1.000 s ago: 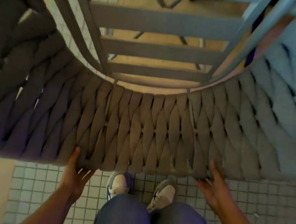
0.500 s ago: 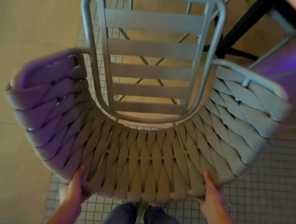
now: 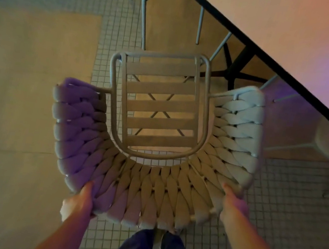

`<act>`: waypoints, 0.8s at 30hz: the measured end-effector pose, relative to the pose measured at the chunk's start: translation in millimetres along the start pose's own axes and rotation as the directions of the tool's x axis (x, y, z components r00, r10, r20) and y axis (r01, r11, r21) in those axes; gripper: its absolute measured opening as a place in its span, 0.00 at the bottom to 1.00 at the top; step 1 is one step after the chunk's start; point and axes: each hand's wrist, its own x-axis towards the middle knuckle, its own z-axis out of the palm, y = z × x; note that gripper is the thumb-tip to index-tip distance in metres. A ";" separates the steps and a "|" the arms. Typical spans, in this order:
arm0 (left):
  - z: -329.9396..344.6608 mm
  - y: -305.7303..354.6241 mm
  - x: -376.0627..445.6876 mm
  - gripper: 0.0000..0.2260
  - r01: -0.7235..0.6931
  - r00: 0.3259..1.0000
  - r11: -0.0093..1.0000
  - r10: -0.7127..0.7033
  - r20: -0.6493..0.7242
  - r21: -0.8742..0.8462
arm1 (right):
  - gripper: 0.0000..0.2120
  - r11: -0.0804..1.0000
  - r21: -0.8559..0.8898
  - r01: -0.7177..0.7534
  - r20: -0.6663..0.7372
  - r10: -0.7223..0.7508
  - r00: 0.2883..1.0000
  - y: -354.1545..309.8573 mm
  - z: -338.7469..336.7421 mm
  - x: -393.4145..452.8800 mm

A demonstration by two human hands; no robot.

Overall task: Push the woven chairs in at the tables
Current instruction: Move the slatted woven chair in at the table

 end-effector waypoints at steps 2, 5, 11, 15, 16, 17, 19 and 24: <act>-5.2 15.1 0.2 0.23 -0.041 0.999 0.998 0.042 -0.023 0.053 | 0.33 1.000 -0.001 0.016 0.004 -0.016 1.000 -9.9 2.8 -2.9; -7.4 41.1 -0.8 0.20 -0.119 0.993 0.981 0.120 0.004 0.151 | 0.33 0.997 -0.034 0.065 0.008 -0.065 0.998 -27.6 7.6 -1.8; -8.1 59.3 0.2 0.20 -0.119 0.993 0.984 0.114 0.039 0.136 | 0.33 0.992 -0.088 0.093 0.020 -0.091 0.996 -47.0 19.9 13.8; -10.8 57.8 1.7 0.23 -0.061 0.994 0.994 0.052 0.093 0.095 | 0.33 0.994 -0.073 0.085 0.094 -0.078 0.992 -42.2 22.3 24.7; -11.1 58.5 4.1 0.24 -0.040 0.991 0.997 0.030 0.130 0.072 | 0.33 0.996 -0.042 0.080 0.112 -0.075 0.991 -42.7 23.4 23.6; -12.4 60.7 7.4 0.26 -0.029 0.986 0.999 0.022 0.167 0.040 | 0.33 0.996 -0.010 0.088 0.108 -0.086 0.990 -43.6 23.8 21.4; -16.7 71.2 18.6 0.30 -0.102 0.982 0.995 0.100 0.160 0.001 | 0.36 0.972 -0.023 0.233 0.050 -0.232 0.971 -51.7 22.0 16.3; -34.9 135.0 60.4 0.39 -0.517 0.852 0.840 0.523 0.009 0.161 | 0.39 0.649 -0.300 0.699 0.060 -0.719 0.693 -108.5 12.5 26.9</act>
